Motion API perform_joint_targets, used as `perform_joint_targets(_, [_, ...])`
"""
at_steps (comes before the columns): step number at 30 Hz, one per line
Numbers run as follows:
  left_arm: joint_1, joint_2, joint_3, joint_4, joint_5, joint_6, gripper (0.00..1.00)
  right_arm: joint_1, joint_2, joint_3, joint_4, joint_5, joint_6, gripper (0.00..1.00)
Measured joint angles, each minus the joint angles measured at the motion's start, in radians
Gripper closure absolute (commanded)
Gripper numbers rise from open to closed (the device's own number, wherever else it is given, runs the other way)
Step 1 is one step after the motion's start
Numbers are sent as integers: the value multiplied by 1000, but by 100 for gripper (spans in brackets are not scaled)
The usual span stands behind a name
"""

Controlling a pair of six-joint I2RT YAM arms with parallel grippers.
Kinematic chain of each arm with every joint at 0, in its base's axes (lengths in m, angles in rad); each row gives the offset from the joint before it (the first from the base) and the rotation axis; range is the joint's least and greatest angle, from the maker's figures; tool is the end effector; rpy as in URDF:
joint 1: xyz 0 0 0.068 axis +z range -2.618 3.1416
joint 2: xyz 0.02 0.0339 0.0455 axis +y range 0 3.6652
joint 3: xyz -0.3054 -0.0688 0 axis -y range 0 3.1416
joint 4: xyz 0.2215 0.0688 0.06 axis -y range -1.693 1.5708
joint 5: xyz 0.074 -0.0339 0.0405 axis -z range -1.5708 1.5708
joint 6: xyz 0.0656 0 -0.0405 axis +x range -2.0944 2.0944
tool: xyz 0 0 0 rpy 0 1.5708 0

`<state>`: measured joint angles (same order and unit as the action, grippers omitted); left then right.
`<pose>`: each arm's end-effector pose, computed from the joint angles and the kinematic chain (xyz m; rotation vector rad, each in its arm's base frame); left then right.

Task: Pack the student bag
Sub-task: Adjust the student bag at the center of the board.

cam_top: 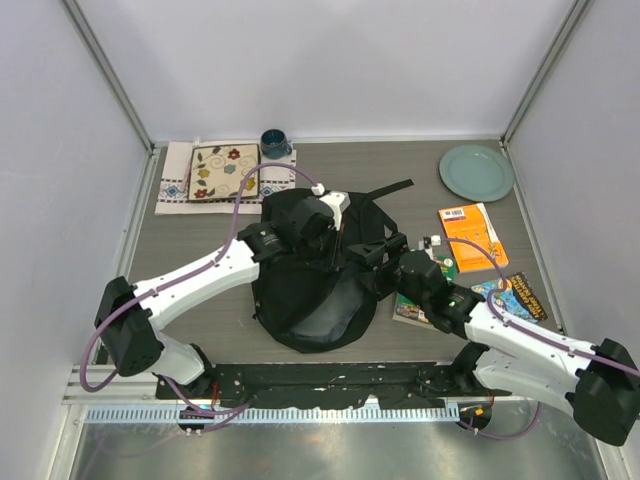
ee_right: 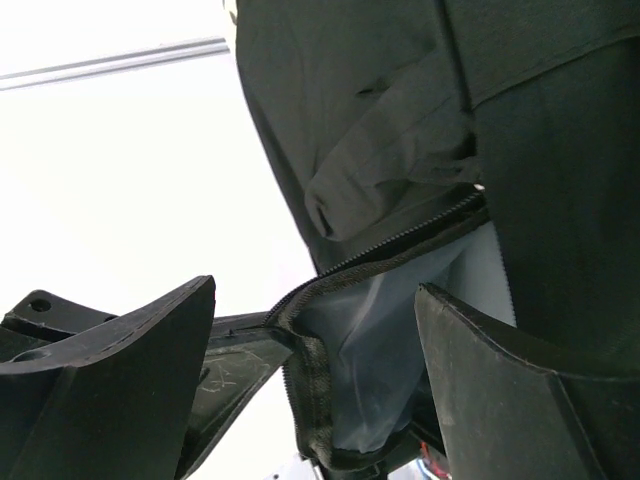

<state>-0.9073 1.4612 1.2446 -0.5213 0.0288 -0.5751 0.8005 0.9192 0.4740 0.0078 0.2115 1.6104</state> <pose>0.1950 -0.2526 0.3342 0.4188 2.4040 -0.7547 0.1392 0.1237 0.2566 1.0291 2.0139 1.2555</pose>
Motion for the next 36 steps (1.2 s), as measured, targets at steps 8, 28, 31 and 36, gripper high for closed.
perform_joint_targets(8, [0, -25, -21, 18, 23, 8, 74, -26, 86, -21, 143, -76, 50, 72])
perform_joint_targets(28, [-2, -288, -278, 7, 117, 138, 10, -43, 89, -83, 198, -84, 48, 100])
perform_joint_targets(31, [-12, -288, -306, -12, 121, 161, 11, -43, 89, -83, 202, -84, 45, 100])
perform_joint_targets(36, [-40, -274, -327, -18, 114, 185, 20, -43, 89, -83, 202, -84, 43, 100])
